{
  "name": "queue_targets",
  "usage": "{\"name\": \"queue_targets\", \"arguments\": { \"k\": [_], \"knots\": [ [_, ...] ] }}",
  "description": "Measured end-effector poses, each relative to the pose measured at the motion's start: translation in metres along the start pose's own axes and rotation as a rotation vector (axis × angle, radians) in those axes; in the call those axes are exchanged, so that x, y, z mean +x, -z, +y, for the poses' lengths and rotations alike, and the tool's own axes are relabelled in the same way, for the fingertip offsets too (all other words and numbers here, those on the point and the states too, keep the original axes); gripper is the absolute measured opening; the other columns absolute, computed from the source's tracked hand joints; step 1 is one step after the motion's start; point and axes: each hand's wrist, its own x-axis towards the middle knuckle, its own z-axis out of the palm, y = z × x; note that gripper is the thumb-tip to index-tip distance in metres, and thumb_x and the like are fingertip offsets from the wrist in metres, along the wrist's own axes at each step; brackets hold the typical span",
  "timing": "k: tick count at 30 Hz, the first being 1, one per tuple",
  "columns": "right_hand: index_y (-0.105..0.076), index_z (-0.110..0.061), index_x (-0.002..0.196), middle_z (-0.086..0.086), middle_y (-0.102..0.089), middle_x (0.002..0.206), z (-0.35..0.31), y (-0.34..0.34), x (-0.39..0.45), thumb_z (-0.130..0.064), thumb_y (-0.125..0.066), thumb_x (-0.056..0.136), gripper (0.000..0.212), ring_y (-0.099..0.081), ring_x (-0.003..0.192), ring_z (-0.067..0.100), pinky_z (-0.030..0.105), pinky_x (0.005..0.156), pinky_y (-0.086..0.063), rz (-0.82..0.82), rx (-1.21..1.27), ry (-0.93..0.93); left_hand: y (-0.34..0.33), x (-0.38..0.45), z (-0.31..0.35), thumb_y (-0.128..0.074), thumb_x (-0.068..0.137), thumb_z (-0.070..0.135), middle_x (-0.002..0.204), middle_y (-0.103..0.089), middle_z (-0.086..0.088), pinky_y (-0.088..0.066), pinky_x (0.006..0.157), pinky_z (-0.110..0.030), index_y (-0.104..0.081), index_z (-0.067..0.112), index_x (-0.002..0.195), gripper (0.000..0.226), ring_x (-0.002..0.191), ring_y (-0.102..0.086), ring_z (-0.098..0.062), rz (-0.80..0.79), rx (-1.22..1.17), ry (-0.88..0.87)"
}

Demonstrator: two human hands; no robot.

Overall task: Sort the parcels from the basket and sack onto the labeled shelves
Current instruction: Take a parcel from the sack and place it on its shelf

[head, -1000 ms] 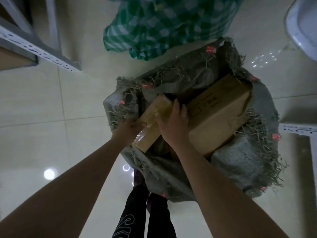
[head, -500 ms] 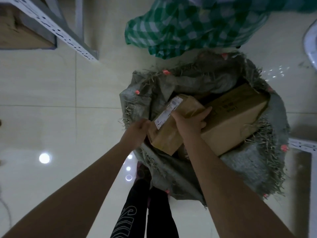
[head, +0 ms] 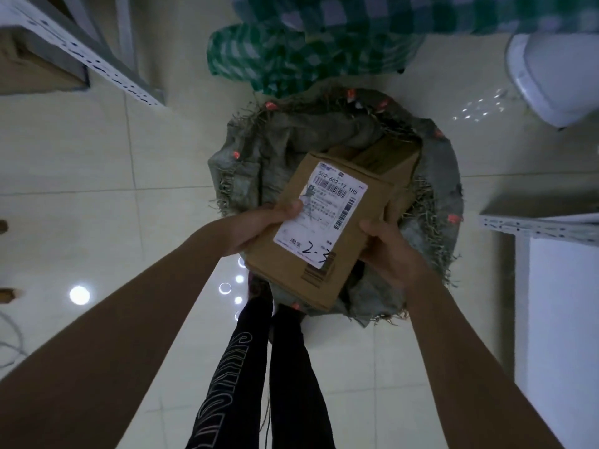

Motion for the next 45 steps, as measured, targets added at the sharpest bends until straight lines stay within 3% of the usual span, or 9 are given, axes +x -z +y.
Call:
{"name": "queue_targets", "arguments": {
  "k": [5,10,16,19,21,23,26,30,45],
  "knots": [
    [-0.030,-0.037,0.149,0.003,-0.065,0.126,-0.005,0.008,-0.015,-0.041,-0.096,0.041,0.127,-0.061,0.113,0.028,0.051,0.094,-0.053,-0.056,0.071,0.106,-0.012,-0.013,0.013,-0.069,0.079,0.047,0.114,-0.071,-0.004,-0.048,0.100,-0.042,-0.056,0.019,0.127,0.058,0.106,-0.067,-0.023,-0.005,0.001,0.001],
    [-0.030,-0.034,0.150,0.000,-0.064,0.128,-0.002,0.007,-0.027,-0.028,-0.065,0.085,0.074,-0.065,0.109,0.019,0.030,0.078,-0.055,0.067,0.105,0.196,-0.029,-0.025,0.016,-0.074,0.061,0.056,0.112,-0.071,0.001,-0.052,0.092,-0.039,-0.047,0.024,0.134,0.084,0.102,-0.068,-0.019,0.130,0.056,-0.084],
    [-0.050,-0.018,0.134,0.007,-0.061,0.126,0.023,0.013,-0.062,-0.034,-0.055,0.097,0.041,-0.060,0.113,0.021,0.041,0.106,-0.043,0.349,0.237,0.044,-0.058,-0.055,0.012,-0.081,0.054,0.063,0.120,-0.064,0.000,-0.056,0.084,-0.038,-0.039,0.019,0.137,0.103,0.100,-0.066,-0.018,0.443,0.057,-0.155],
    [-0.056,-0.017,0.122,0.001,-0.065,0.109,0.040,0.008,-0.090,-0.028,-0.053,0.099,0.026,-0.062,0.102,0.017,0.032,0.094,-0.047,0.435,0.204,-0.030,-0.068,-0.072,0.008,-0.082,0.054,0.062,0.122,-0.062,0.002,-0.055,0.086,-0.038,-0.038,0.019,0.138,0.104,0.102,-0.065,-0.017,0.515,0.099,-0.166],
    [-0.058,-0.015,0.103,-0.004,-0.067,0.085,0.054,0.004,-0.111,-0.023,-0.050,0.101,0.012,-0.065,0.079,0.010,0.021,0.069,-0.052,0.450,0.234,-0.084,-0.076,-0.082,0.001,-0.080,0.067,0.051,0.124,-0.059,0.001,-0.052,0.085,-0.034,-0.035,0.017,0.138,0.091,0.104,-0.062,-0.016,0.543,0.140,-0.173],
    [-0.060,-0.010,0.099,0.006,-0.068,0.081,0.073,-0.003,-0.134,-0.015,-0.047,0.101,0.014,-0.062,0.066,0.012,0.021,0.060,-0.053,0.479,0.224,-0.102,-0.082,-0.093,-0.007,-0.078,0.072,0.045,0.128,-0.055,0.001,-0.049,0.086,-0.032,-0.032,0.016,0.139,0.087,0.107,-0.059,-0.017,0.551,0.183,-0.174],
    [-0.061,-0.004,0.109,0.034,-0.060,0.107,0.105,-0.017,-0.172,-0.009,-0.049,0.099,0.017,-0.056,0.076,0.021,0.034,0.081,-0.049,0.562,0.229,-0.034,-0.087,-0.110,-0.025,-0.077,0.074,0.042,0.133,-0.050,-0.002,-0.045,0.089,-0.031,-0.028,0.014,0.143,0.088,0.112,-0.054,-0.019,0.532,0.297,-0.178],
    [-0.055,-0.011,0.124,0.010,-0.064,0.100,0.161,-0.040,-0.216,-0.013,-0.053,0.097,0.027,-0.062,0.079,0.018,0.034,0.081,-0.045,0.633,0.238,0.003,-0.086,-0.133,-0.050,-0.079,0.071,0.046,0.142,-0.046,-0.005,-0.043,0.103,-0.042,-0.025,0.013,0.145,0.097,0.126,-0.048,-0.026,0.512,0.496,-0.174],
    [-0.059,-0.029,0.107,0.004,-0.067,0.101,0.394,-0.039,-0.357,-0.017,-0.053,0.095,0.019,-0.064,0.093,0.024,0.026,0.072,-0.042,0.861,0.280,0.036,-0.237,-0.161,-0.201,-0.084,0.062,0.050,0.124,-0.060,0.004,-0.049,0.092,-0.037,-0.047,0.015,0.133,0.087,0.113,-0.058,-0.018,0.172,1.058,-0.178]
  ]
}}
